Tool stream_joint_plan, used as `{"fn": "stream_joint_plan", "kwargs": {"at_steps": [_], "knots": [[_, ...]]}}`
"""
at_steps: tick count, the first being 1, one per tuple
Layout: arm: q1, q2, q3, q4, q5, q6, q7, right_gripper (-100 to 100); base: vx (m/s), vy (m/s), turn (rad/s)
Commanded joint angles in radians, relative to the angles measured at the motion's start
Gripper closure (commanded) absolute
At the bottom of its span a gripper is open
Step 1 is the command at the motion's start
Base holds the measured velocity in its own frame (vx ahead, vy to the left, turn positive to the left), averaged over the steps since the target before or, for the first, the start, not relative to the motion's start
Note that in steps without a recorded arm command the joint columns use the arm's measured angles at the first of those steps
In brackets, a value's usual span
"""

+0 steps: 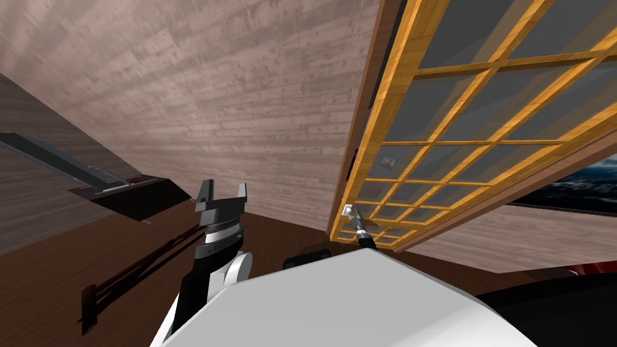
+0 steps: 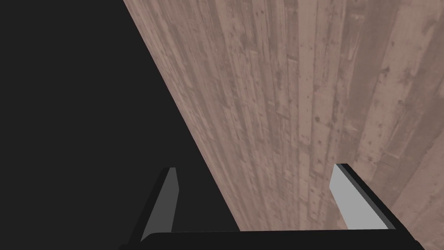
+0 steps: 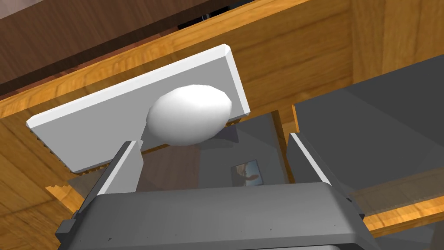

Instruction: Pull the door open

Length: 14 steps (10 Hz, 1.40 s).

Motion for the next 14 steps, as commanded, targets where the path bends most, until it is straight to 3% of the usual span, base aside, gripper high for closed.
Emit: {"fn": "stream_joint_plan", "kwargs": {"at_steps": [1, 6, 7, 14], "knots": [[-0.006, 0.006, 0.009, -0.003, -0.023, 0.005, -0.050, -100, -0.082, -0.024, 0.046], [-0.015, 0.020, 0.030, -0.019, -0.073, 0.018, -0.179, -100, -0.055, -0.011, 0.027], [-0.015, 0.020, 0.030, -0.019, -0.073, 0.018, -0.183, -100, -0.043, -0.002, 0.018], [-0.031, 0.046, 0.067, -0.047, -0.166, 0.043, -0.373, -100, -0.062, -0.012, 0.035]]}}
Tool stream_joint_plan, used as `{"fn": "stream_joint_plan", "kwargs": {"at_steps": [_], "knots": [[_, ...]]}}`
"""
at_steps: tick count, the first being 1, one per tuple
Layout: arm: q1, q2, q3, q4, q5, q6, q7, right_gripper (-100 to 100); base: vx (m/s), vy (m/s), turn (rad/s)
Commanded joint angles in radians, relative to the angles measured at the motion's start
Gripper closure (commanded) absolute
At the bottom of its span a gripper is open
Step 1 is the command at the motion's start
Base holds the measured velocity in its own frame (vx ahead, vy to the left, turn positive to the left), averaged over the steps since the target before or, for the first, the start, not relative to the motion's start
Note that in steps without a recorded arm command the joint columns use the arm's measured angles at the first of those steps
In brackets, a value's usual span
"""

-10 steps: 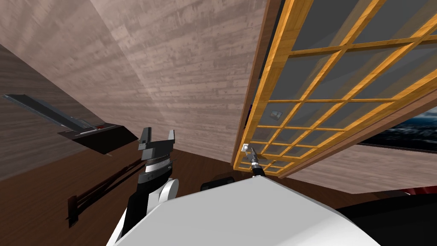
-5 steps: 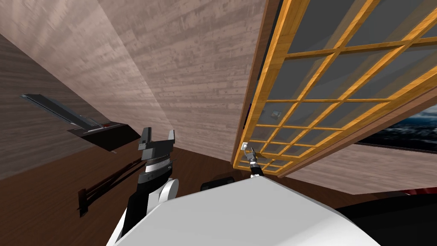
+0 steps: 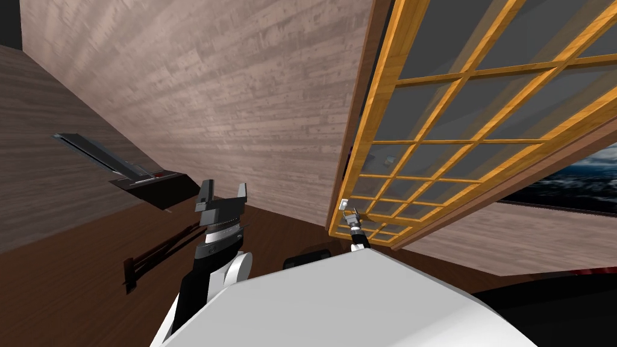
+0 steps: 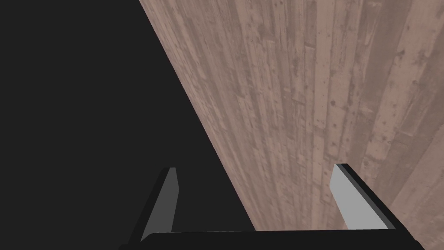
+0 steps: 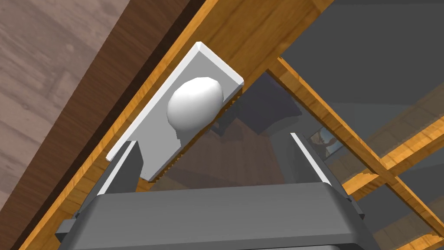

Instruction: Pull the door open

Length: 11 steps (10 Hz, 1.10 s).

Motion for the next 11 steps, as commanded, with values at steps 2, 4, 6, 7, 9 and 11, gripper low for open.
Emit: {"fn": "stream_joint_plan", "kwargs": {"at_steps": [2, 4, 6, 7, 9, 11], "knots": [[-0.005, 0.009, 0.013, -0.006, -0.030, 0.006, -0.073, -100, -0.056, -0.009, 0.018], [-0.008, 0.014, 0.020, -0.011, -0.048, 0.011, -0.119, -100, -0.050, -0.010, 0.029], [-0.012, 0.019, 0.027, -0.017, -0.066, 0.016, -0.161, -100, -0.065, -0.016, 0.033], [-0.015, 0.024, 0.034, -0.022, -0.083, 0.021, -0.197, -100, -0.062, -0.005, 0.032], [-0.018, 0.029, 0.041, -0.027, -0.100, 0.025, -0.242, -100, -0.055, -0.007, 0.023], [-0.020, 0.033, 0.048, -0.032, -0.116, 0.029, -0.281, -100, -0.060, -0.009, 0.030]]}}
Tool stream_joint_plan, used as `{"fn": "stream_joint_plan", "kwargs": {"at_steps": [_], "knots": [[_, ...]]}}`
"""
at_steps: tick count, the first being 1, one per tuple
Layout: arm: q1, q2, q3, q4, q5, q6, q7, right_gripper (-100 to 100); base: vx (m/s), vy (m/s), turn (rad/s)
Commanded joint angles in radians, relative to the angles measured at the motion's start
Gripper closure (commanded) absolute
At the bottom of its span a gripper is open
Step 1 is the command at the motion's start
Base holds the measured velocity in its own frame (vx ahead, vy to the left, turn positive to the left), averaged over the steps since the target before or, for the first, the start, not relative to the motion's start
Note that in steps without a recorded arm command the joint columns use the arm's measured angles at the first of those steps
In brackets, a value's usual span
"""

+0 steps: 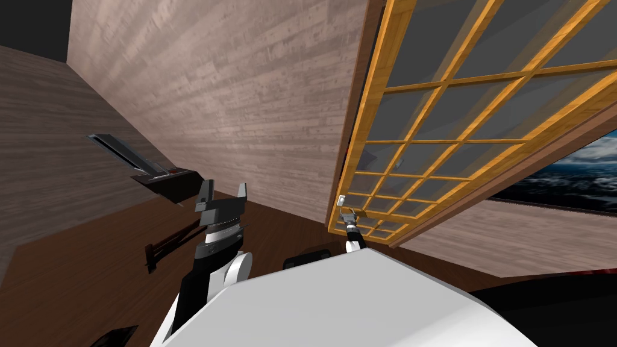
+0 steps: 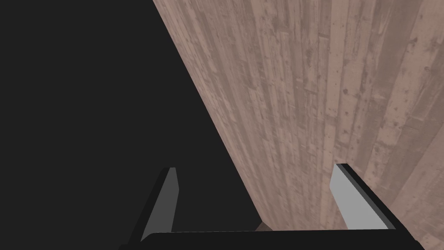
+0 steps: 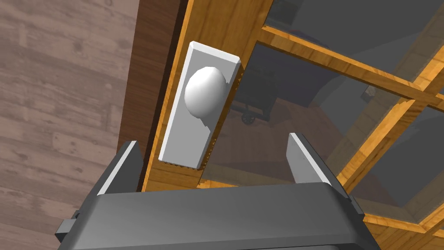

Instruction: Pull the door open

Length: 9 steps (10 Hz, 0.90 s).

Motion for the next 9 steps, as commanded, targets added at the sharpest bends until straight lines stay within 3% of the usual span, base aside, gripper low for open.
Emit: {"fn": "stream_joint_plan", "kwargs": {"at_steps": [1, 9], "knots": [[0.000, 0.005, 0.007, -0.010, -0.019, 0.007, -0.050, -100, -0.056, -0.013, 0.026], [-0.013, 0.025, 0.036, -0.033, -0.091, 0.027, -0.248, -100, -0.058, -0.008, 0.026]]}}
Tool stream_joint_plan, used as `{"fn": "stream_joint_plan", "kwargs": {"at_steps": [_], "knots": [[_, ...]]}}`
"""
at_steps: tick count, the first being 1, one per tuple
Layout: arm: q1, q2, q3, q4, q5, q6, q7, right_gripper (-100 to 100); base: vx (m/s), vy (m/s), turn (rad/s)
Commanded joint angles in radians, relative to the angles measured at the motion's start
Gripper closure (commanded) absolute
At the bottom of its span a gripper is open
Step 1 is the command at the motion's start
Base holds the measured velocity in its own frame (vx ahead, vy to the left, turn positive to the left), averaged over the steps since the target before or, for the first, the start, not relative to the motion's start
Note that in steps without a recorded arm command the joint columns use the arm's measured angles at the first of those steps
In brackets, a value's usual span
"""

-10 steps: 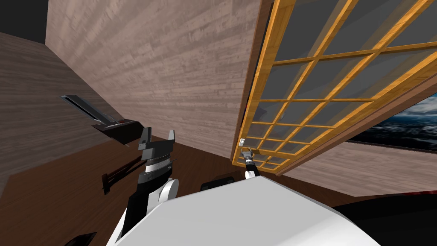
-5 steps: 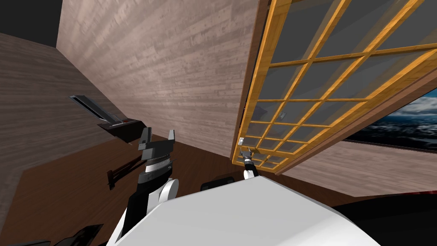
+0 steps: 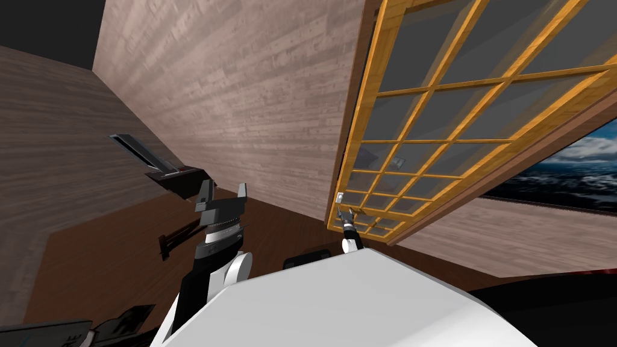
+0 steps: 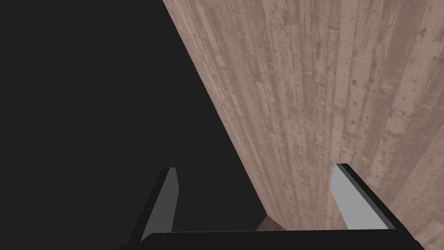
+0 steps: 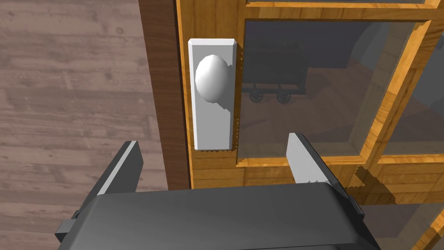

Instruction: Pull the door open

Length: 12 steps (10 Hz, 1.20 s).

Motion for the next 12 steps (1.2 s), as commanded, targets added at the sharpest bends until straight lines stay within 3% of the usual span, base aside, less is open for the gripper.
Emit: {"fn": "stream_joint_plan", "kwargs": {"at_steps": [1, 2, 5, 6, 8, 9, 10, 12], "knots": [[-0.004, 0.003, 0.004, -0.001, -0.011, 0.002, -0.033, -100, -0.046, -0.009, 0.018], [-0.002, 0.002, 0.003, 0.000, -0.007, 0.001, -0.019, -100, -0.020, -0.005, 0.004], [0.014, -0.035, -0.004, 0.014, -0.015, -0.011, -0.066, -100, 0.160, -0.016, 0.071], [0.014, -0.035, -0.004, 0.014, -0.015, -0.011, -0.066, -100, 0.129, -0.004, 0.030], [0.028, -0.067, -0.009, 0.026, -0.022, -0.022, -0.103, -100, 0.122, -0.005, 0.083], [0.028, -0.067, -0.009, 0.026, -0.022, -0.022, -0.103, -100, 0.118, -0.006, 0.037], [0.042, -0.097, -0.014, 0.037, -0.029, -0.031, -0.137, -100, 0.188, -0.003, 0.142], [0.046, -0.108, -0.016, 0.041, -0.031, -0.035, -0.150, -100, 0.145, -0.021, 0.037]]}}
